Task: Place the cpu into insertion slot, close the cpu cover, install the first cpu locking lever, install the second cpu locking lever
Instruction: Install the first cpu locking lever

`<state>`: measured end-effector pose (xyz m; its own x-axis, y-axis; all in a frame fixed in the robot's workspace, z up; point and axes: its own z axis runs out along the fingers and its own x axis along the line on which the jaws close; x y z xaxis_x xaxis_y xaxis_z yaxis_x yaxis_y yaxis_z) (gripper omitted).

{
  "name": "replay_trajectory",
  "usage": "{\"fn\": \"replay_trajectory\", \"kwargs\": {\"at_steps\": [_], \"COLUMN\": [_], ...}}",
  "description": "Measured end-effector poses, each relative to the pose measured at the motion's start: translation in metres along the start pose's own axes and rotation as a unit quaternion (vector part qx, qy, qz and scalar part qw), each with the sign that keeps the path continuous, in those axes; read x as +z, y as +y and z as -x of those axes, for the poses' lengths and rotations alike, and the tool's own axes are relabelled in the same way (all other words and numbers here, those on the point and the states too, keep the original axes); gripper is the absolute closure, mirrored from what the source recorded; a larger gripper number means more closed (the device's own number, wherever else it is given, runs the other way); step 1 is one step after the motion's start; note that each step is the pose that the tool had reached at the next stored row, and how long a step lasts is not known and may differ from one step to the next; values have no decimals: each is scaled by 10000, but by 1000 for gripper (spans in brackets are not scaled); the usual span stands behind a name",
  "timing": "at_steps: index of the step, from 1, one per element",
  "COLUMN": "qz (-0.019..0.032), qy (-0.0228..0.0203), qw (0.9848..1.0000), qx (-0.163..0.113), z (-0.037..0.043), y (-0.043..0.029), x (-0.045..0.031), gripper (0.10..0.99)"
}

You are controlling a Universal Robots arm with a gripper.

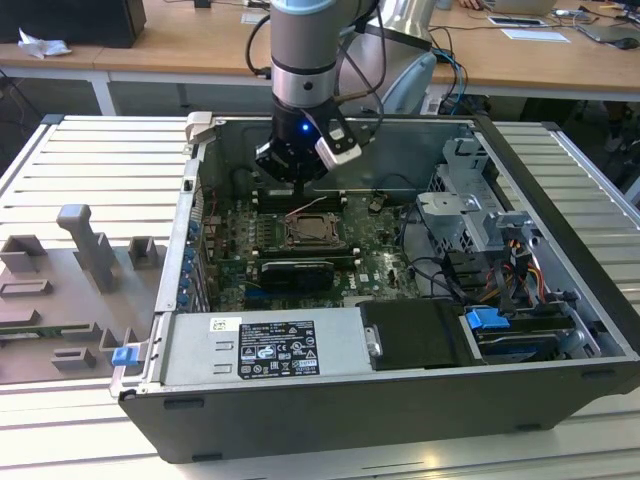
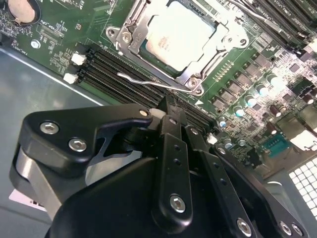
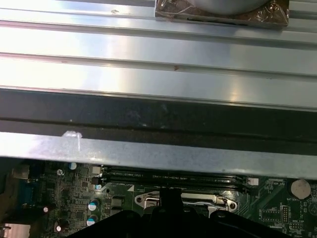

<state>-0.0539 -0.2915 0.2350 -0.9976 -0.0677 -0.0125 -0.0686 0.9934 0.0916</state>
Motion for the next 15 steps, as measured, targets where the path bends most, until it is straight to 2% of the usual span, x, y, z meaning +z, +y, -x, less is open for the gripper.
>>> {"fn": "replay_trajectory", "kwargs": {"at_steps": [15], "qz": [1], "qy": [0], "qw": [10000], "qx": [-1], "z": [6], "y": [-4], "x": [36], "gripper": [980]}}
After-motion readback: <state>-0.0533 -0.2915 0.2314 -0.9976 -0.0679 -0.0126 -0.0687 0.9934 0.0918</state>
